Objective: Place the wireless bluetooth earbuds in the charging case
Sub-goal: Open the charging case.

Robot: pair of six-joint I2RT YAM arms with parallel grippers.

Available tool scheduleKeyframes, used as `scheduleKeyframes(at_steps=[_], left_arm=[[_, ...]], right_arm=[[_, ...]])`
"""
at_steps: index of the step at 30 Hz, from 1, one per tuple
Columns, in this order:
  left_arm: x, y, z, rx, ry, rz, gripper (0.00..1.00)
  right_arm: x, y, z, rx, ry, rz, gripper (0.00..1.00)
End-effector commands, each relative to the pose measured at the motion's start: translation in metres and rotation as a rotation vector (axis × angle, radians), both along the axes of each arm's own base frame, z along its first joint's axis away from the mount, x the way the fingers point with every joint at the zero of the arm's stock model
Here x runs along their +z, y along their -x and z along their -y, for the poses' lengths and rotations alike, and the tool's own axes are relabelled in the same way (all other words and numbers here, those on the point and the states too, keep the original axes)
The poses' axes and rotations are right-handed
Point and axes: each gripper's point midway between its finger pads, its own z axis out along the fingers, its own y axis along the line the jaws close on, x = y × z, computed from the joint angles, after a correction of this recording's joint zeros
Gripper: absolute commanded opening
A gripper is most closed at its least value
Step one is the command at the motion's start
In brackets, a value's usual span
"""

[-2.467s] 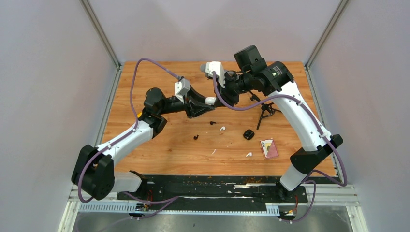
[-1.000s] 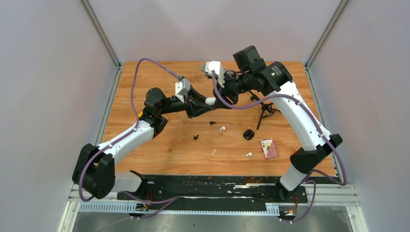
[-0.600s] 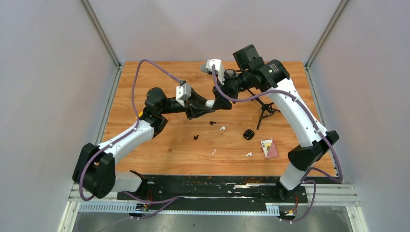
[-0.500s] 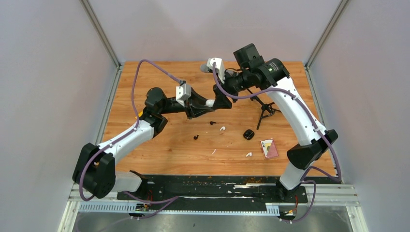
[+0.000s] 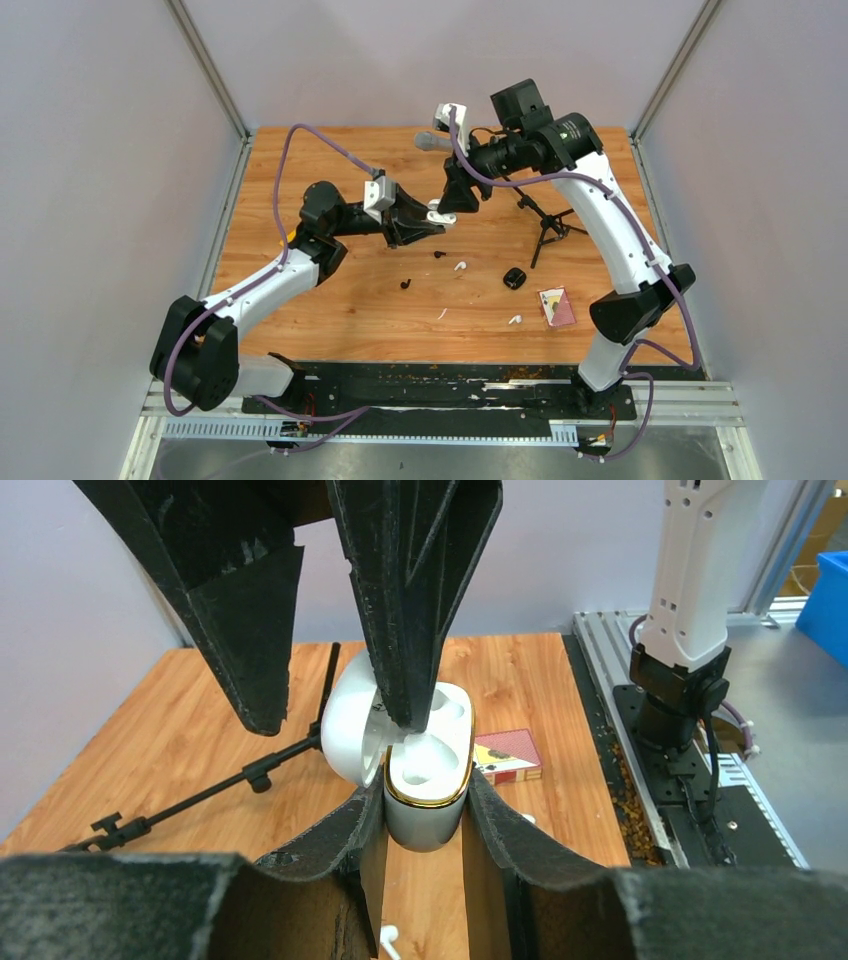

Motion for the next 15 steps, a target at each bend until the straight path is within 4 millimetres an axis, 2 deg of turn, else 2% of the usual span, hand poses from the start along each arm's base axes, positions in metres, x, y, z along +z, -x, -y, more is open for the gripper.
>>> scheduleKeyframes(at_steps=[1, 4, 6, 8, 10, 13, 15], left_arm=[[0.015, 0.000, 0.000, 0.021, 0.049, 0.036, 0.00], [0.012, -0.002, -0.001, 0.043, 0.062, -0.001, 0.00], [0.012, -0.003, -0.002, 0.055, 0.066, -0.014, 0.00], [0.011, -0.005, -0.003, 0.066, 0.069, -0.027, 0.00], [0.012, -0.007, -0.003, 0.081, 0.075, -0.043, 0.00], [0.017, -0.012, -0.006, 0.105, 0.089, -0.072, 0.00], [0.022, -0.017, -0.010, 0.121, 0.099, -0.099, 0.00]], right_arm=[[0.024, -0.003, -0.008, 0.011, -0.075, 0.035, 0.52], [0.040, 0.004, -0.011, 0.045, -0.124, 0.034, 0.53], [0.060, 0.008, -0.010, 0.066, -0.189, 0.030, 0.56], [0.080, 0.010, -0.006, 0.067, -0.238, 0.031, 0.62], [0.089, 0.009, 0.001, 0.048, -0.249, 0.053, 0.64], [0.077, -0.004, 0.023, -0.037, -0.210, 0.055, 0.63], [0.059, -0.018, 0.046, -0.118, -0.177, 0.027, 0.61]])
